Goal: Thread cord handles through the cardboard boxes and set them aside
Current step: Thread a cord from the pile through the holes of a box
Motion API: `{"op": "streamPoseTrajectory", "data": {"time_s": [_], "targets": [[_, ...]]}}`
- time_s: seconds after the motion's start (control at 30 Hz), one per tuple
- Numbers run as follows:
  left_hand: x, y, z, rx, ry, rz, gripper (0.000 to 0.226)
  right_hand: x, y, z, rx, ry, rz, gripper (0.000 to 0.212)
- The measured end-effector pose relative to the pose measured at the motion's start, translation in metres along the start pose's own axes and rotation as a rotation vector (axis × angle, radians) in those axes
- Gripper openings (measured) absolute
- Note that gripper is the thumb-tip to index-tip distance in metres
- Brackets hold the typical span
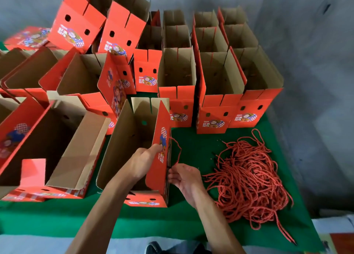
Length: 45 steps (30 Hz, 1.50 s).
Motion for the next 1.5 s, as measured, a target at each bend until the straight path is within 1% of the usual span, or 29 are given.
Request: {"op": "streamPoseTrajectory", "data": {"time_s": [0.1,0.17,0.2,0.23,0.3,0.33,0.37,0.4,0.43,0.47,0.53,0.57,0.63,0.7,0.8,0.87,0.93,1.0,1.03,1.07,1.13,1.17,1.23,1.3,1.37,1.43,1.5], "targets": [[0.001,0.001,-0.002,-0.017,0.001,0.012,0.076,0.003,0.001,-0.003,-0.019,0.029,0.0,0.009],[0.003,0.004,-0.006,-0.051,0.014,-0.021,0.095,0.003,0.004,-0.004,-0.028,0.007,-0.011,0.009],[0.005,0.007,-0.009,-0.085,0.047,-0.051,0.099,0.001,0.006,-0.005,-0.032,-0.01,-0.039,0.01],[0.007,0.01,-0.01,-0.111,0.077,-0.074,0.096,-0.001,0.008,-0.006,-0.033,-0.028,-0.084,0.011],[0.007,0.008,-0.01,-0.087,0.066,-0.04,0.075,-0.008,0.008,-0.009,-0.028,-0.071,-0.182,0.015],[0.005,0.005,-0.009,-0.069,0.004,-0.012,0.062,-0.011,0.006,-0.011,-0.022,-0.097,-0.22,0.016],[0.002,0.005,-0.008,-0.095,-0.086,0.022,0.054,-0.015,0.005,-0.013,-0.016,-0.123,-0.249,0.017],[0.002,0.008,-0.009,-0.163,-0.158,0.082,0.05,-0.019,0.004,-0.015,-0.012,-0.146,-0.279,0.017],[0.006,0.012,-0.01,-0.235,-0.182,0.178,0.045,-0.021,0.004,-0.017,-0.013,-0.169,-0.316,0.017],[0.013,0.014,-0.01,-0.284,-0.17,0.303,0.039,-0.022,0.005,-0.019,-0.018,-0.194,-0.351,0.018],[0.023,0.019,-0.01,-0.307,-0.097,0.561,0.021,-0.022,0.007,-0.022,-0.015,-0.247,-0.383,0.022],[0.025,0.022,-0.009,-0.306,-0.063,0.664,0.017,-0.021,0.007,-0.024,0.0,-0.27,-0.381,0.024],[0.019,0.028,-0.006,-0.325,-0.037,0.78,0.024,-0.02,0.005,-0.025,0.026,-0.306,-0.381,0.027],[0.012,0.032,-0.005,-0.343,-0.025,0.817,0.024,-0.02,0.005,-0.025,0.033,-0.328,-0.402,0.026],[0.005,0.028,-0.003,-0.354,-0.062,0.802,0.024,-0.012,0.008,-0.029,0.018,-0.353,-0.44,0.021],[0.006,0.023,0.0,-0.286,-0.078,0.745,0.028,-0.003,0.015,-0.033,-0.025,-0.343,-0.418,0.022],[0.013,0.01,0.004,-0.134,-0.031,0.739,0.035,-0.001,0.024,-0.033,-0.052,-0.35,-0.421,0.031],[0.016,-0.003,0.007,-0.024,0.009,0.729,0.031,0.0,0.033,-0.034,-0.123,-0.337,-0.426,0.038],[0.017,-0.007,0.005,-0.006,0.013,0.71,0.028,0.002,0.037,-0.035,-0.178,-0.328,-0.418,0.044],[0.017,-0.01,0.004,-0.011,0.02,0.709,0.027,0.006,0.04,-0.038,-0.238,-0.341,-0.434,0.057],[0.017,-0.013,0.003,-0.048,0.049,0.709,0.032,0.014,0.043,-0.046,-0.302,-0.396,-0.6,0.09],[0.019,-0.015,0.001,-0.052,0.051,0.69,0.036,0.016,0.046,-0.049,-0.298,-0.433,-0.69,0.097],[0.019,-0.021,-0.001,-0.005,0.051,0.626,0.044,0.017,0.053,-0.049,-0.273,-0.527,-0.779,0.102],[0.021,-0.026,-0.002,0.028,0.068,0.63,0.048,0.012,0.062,-0.045,-0.264,-0.596,-0.779,0.095],[0.024,-0.029,-0.005,0.01,0.151,0.646,0.042,0.001,0.068,-0.04,-0.238,-0.664,-0.769,0.077],[0.032,-0.033,-0.011,0.03,0.282,0.72,0.035,-0.009,0.064,-0.033,-0.121,-0.75,-0.758,0.047],[0.035,-0.041,-0.018,0.132,0.406,0.784,0.036,-0.017,0.053,-0.026,0.07,-0.833,-0.736,0.016]]}}
Point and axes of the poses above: each hand's wrist, its own z-axis towards the middle knuckle, its own y-axis out of the palm, x = y × z, the point moved 7 cm from there along z, towards the middle knuckle, and after that the axes turned 2 degrees about z, right-handed, at the moved point
